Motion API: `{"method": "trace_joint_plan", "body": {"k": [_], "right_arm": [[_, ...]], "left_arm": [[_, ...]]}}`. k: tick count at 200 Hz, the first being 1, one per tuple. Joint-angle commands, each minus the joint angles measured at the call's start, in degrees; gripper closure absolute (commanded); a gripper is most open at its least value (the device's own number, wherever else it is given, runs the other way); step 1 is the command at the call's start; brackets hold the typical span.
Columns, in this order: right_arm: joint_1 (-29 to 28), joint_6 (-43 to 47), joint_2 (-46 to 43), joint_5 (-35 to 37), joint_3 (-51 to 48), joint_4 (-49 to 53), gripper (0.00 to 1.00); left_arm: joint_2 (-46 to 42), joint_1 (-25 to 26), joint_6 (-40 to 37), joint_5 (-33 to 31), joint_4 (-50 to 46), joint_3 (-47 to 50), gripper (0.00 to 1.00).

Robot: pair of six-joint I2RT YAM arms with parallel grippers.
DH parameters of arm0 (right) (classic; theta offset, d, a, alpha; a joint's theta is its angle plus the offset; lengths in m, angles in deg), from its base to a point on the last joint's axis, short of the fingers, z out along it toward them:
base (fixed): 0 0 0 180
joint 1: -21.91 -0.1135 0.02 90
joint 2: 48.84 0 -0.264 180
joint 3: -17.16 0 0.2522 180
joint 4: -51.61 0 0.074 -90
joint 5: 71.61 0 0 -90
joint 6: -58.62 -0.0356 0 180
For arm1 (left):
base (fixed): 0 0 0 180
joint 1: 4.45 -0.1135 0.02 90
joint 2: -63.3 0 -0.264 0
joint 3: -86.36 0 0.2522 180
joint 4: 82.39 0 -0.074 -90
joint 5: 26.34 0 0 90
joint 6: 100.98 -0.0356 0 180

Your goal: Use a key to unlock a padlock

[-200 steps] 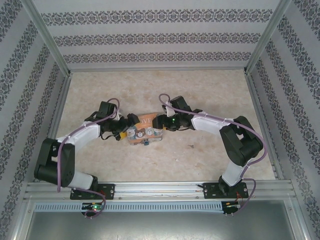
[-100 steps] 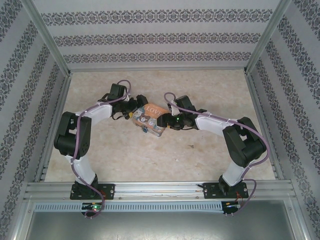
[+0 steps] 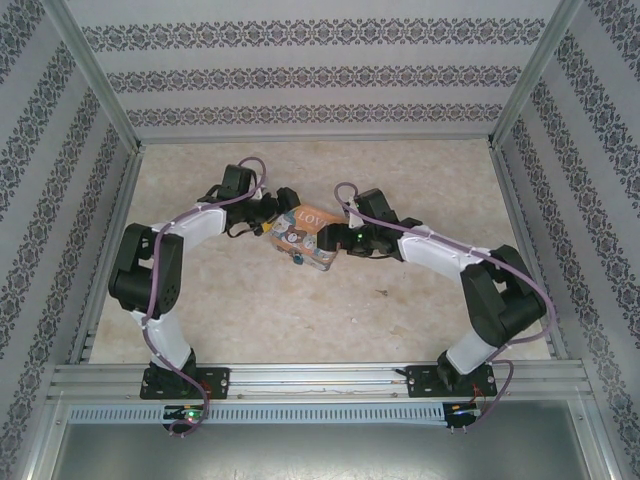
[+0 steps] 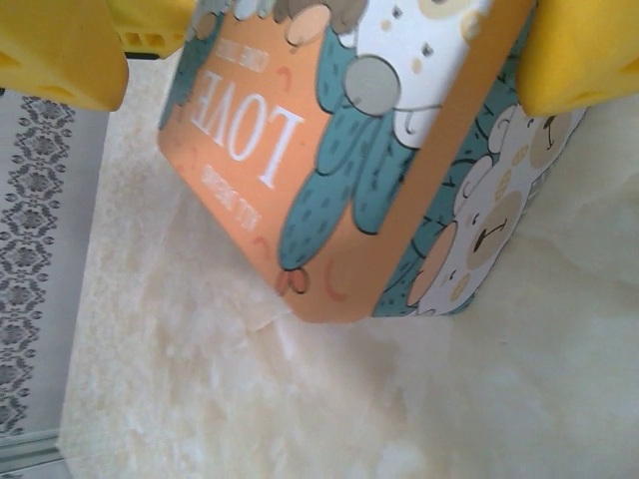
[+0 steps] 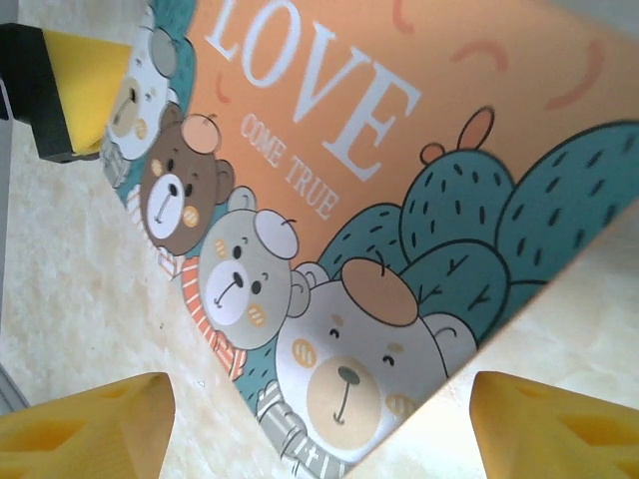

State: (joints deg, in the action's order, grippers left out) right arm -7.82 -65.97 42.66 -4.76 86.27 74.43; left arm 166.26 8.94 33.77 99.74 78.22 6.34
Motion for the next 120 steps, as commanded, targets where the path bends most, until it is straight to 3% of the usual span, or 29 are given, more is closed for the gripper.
{"method": "trace_joint_plan", "body": {"k": [1, 52, 120], "right_arm": [[1.0, 3.0, -4.0, 7.9, 1.4, 8.9, 0.22], [5.1, 2.9, -7.0, 15.9, 3.5, 32.5, 0.27], [5.5, 1.2, -9.9, 13.2, -5.7, 37.1, 0.39]], "left_arm": [[-5.2, -3.1, -3.1, 1.0, -2.1, 1.0, 0.00], [-18.1, -6.6, -3.7, -4.7, 2.9, 11.0, 0.00], [-29.9, -6.8, -0.2, -11.6, 10.7, 23.9, 0.01]]}}
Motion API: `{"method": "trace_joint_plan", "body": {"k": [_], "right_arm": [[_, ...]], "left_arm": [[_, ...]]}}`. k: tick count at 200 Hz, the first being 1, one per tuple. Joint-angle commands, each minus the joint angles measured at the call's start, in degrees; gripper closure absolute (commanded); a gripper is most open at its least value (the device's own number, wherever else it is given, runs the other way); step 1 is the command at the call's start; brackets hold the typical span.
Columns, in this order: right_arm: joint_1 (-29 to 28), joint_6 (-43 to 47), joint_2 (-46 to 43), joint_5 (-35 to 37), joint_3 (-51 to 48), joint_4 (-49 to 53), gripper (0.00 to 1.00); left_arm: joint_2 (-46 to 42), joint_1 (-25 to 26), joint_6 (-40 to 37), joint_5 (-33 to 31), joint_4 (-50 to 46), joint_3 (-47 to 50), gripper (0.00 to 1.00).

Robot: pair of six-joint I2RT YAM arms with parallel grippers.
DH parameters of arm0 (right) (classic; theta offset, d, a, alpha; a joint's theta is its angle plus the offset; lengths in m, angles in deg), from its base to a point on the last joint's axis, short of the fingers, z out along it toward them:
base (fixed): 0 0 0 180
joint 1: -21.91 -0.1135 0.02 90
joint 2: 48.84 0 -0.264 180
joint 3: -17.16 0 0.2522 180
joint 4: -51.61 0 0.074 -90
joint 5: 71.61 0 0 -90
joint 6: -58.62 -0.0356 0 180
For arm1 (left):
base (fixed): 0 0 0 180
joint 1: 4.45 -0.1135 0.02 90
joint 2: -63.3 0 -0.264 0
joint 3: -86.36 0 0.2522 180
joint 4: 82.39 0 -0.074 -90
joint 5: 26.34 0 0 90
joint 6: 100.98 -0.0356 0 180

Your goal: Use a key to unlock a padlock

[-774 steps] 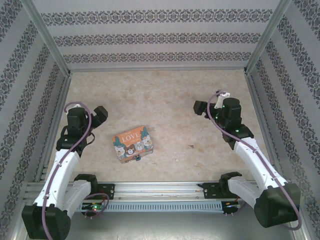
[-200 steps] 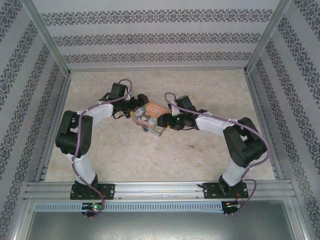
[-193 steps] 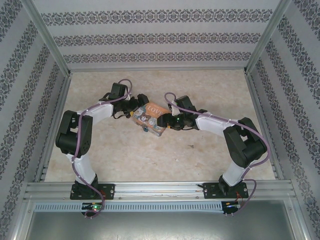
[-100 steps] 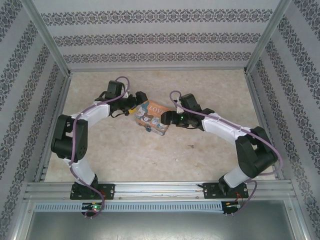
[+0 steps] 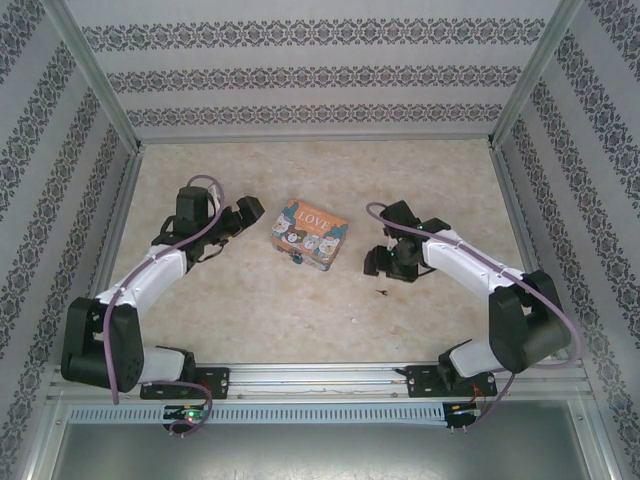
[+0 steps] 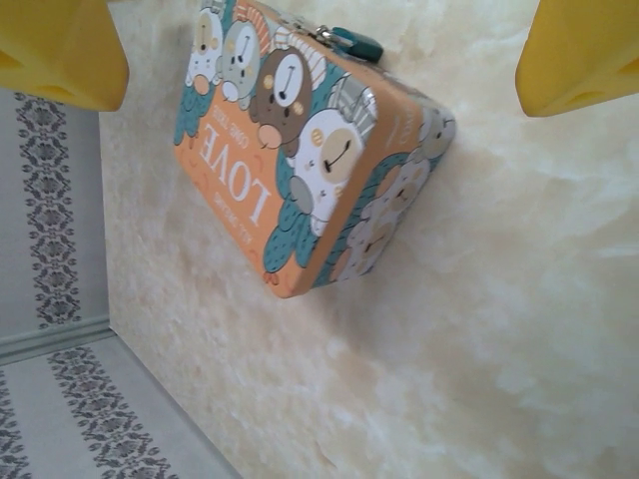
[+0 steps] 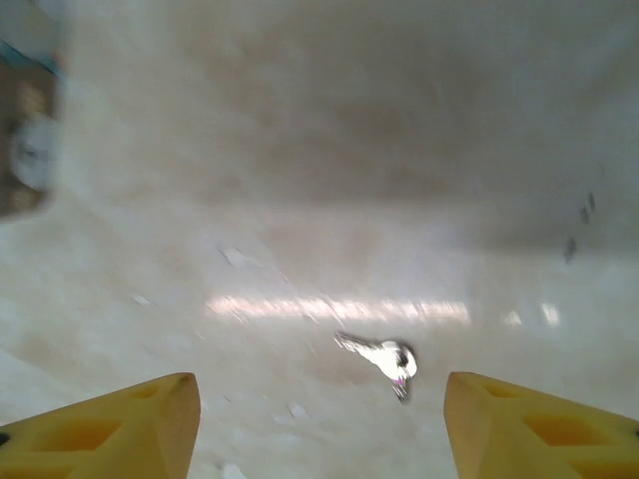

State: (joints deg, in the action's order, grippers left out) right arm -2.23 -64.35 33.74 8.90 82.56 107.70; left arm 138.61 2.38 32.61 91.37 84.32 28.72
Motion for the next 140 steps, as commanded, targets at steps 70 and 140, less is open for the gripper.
{"method": "trace_joint_plan", "body": {"k": [70, 140], "right_arm": [[-0.9, 0.3, 6.2, -1.0, -0.7, 3.2, 0.63], [0.5, 1.9, 9.6, -1.4, 0.2, 1.8, 0.75]], "left_arm": [[-2.8, -0.3, 1.3, -2.6, 3.9, 2.2, 0.00], [-2.7, -0.3, 1.8, -3.0, 3.1, 2.4, 0.00]]}}
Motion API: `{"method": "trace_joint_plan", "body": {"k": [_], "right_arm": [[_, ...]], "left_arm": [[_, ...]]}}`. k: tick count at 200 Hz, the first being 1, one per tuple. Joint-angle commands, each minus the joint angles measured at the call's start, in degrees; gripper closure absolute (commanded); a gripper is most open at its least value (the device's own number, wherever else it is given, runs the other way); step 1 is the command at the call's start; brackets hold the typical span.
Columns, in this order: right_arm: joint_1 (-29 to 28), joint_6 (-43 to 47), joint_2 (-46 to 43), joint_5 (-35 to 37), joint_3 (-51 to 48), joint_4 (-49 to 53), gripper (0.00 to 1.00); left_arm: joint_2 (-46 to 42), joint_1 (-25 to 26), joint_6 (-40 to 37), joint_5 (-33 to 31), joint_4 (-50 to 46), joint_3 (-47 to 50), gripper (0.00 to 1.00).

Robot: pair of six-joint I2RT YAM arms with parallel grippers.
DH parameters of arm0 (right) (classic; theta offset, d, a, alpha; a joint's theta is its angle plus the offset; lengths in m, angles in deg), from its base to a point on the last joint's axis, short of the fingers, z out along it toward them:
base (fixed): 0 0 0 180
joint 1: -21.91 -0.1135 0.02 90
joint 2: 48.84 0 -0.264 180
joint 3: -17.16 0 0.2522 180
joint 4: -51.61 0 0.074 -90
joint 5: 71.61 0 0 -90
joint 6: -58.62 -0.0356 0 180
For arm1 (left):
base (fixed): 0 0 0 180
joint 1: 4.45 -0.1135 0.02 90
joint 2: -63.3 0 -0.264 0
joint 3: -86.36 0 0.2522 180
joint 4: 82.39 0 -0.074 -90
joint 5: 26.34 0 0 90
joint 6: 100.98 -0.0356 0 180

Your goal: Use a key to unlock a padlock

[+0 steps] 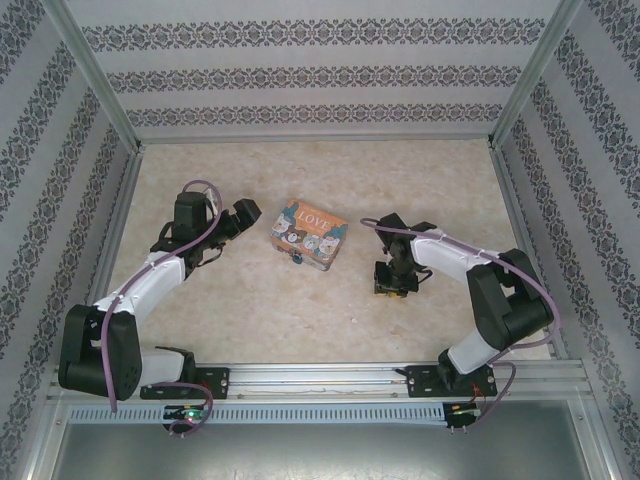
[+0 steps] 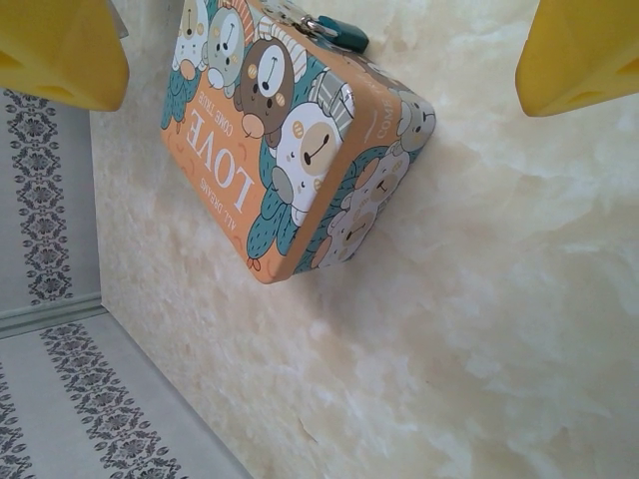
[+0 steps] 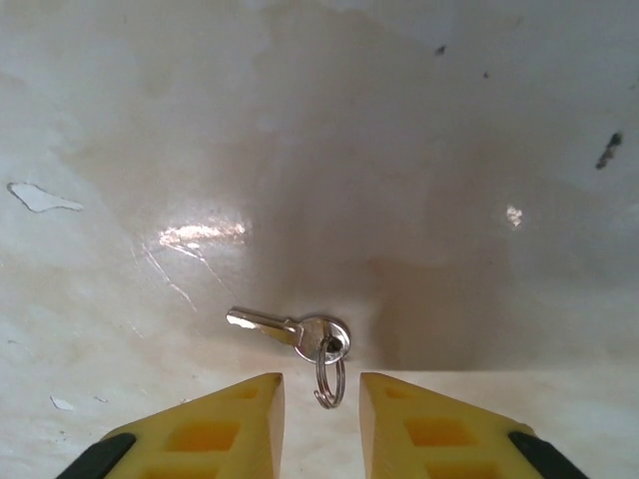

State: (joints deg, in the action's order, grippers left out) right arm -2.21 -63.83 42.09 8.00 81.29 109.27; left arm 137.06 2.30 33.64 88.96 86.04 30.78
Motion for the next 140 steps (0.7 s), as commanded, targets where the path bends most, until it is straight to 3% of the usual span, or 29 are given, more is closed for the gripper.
{"method": "trace_joint_plan", "body": {"k": [1, 60, 120, 140], "right_arm": [[0.5, 1.4, 1.2, -0.5, 1.5, 0.2, 0.76], [1.2, 1.9, 3.3, -0.6, 1.0, -0.6, 0.81], [1.7, 1.7, 3.6, -0.8, -0.4, -3.3, 1.00], [1.9, 1.1, 1.6, -2.0, -1.4, -6.0, 1.00]], "left_arm": [[-1.2, -0.2, 0.7, -0.6, 1.3, 0.3, 0.01], [-0.2, -0.2, 0.7, -0.4, 1.3, -0.8, 0.00], [-1.6, -0.2, -0.5, -0.9, 0.6, -1.0, 0.01], [-2.9, -0.2, -1.4, -1.2, 0.5, -1.1, 0.00]]}}
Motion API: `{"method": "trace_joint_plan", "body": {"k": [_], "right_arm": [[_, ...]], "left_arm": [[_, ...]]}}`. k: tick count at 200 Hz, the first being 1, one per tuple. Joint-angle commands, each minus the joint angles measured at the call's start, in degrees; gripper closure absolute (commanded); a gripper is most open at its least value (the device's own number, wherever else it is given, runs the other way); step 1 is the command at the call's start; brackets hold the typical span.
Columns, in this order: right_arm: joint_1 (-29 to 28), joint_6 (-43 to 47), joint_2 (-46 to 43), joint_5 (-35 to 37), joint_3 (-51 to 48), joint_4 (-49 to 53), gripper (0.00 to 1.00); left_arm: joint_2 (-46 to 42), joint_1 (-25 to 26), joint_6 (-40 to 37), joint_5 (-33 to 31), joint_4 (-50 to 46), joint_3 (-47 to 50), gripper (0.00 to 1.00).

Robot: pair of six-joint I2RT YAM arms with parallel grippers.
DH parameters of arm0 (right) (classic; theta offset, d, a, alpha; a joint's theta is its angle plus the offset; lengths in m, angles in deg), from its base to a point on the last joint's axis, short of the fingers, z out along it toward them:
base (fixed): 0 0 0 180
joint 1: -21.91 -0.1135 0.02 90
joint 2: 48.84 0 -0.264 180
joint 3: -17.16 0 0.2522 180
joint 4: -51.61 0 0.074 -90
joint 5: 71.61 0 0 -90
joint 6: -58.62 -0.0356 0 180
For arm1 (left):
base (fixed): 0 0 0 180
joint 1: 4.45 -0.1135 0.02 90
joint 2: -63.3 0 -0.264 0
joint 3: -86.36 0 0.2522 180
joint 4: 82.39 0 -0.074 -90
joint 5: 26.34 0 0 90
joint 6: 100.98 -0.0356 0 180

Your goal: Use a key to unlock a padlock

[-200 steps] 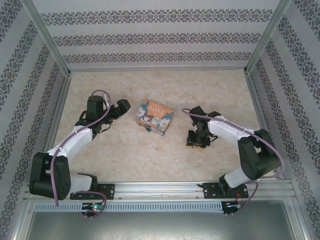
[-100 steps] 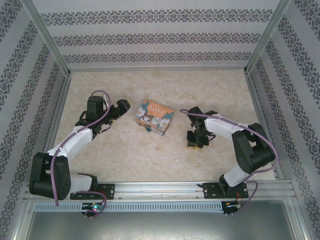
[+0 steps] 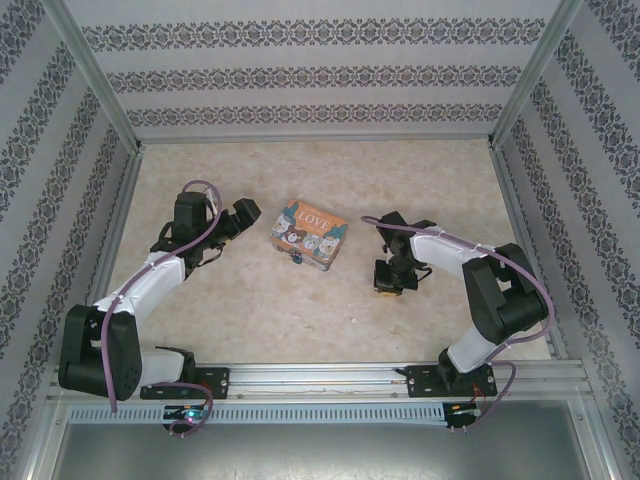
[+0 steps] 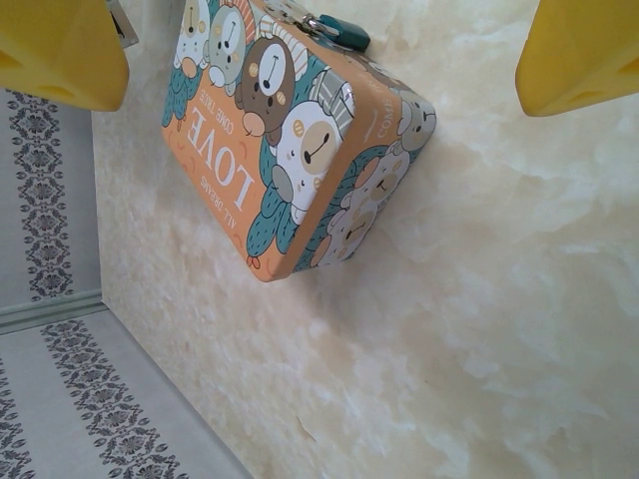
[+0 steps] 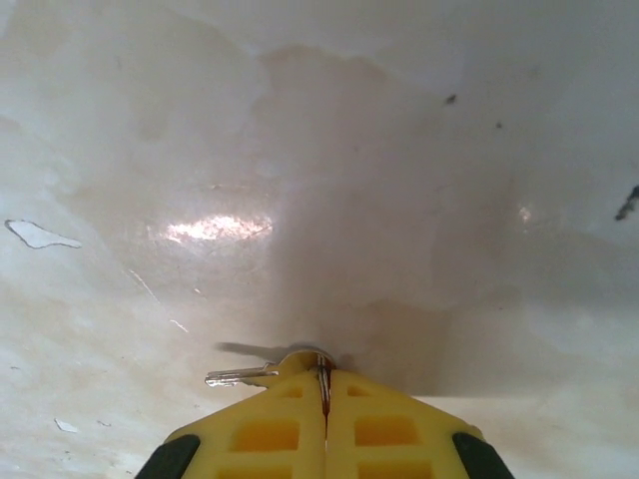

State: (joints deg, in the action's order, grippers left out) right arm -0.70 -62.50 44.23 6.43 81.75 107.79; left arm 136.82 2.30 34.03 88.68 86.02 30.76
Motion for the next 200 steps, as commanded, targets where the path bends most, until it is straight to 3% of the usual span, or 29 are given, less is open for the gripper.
{"method": "trace_joint_plan", "body": {"k": [1, 50, 87, 120, 149, 200], "right_arm": [[0.4, -0.3, -0.7, -0.5, -1.9, -4.7, 1.00], [1.4, -11.1, -10.1, -10.8, -7.0, -24.8, 1.00], [1.1, -22.3, -14.1, -13.6, -8.4, -42.5, 1.00], [-0.5, -28.6, -13.5, -13.0, -6.6, -53.8, 1.00], [-2.7, -30.8, -11.7, -12.6, -4.0, -58.7, 1.00], [-5.7, -31.7, -9.6, -12.9, -2.0, -60.5, 1.00]], "left_arm": [[-2.7, -0.2, -1.9, -0.9, 0.6, -1.0, 0.01], [-7.4, -0.3, -5.0, 3.3, 5.1, -1.1, 0.01], [-7.3, 1.1, -5.6, 8.7, 5.4, -4.7, 0.15], [-4.5, 6.9, -7.0, 10.0, 6.0, -8.5, 0.27], [-0.3, 12.3, -9.9, 9.1, 3.7, -13.0, 0.36], [7.3, 17.6, -12.6, 8.7, 1.8, -18.6, 0.42]]}}
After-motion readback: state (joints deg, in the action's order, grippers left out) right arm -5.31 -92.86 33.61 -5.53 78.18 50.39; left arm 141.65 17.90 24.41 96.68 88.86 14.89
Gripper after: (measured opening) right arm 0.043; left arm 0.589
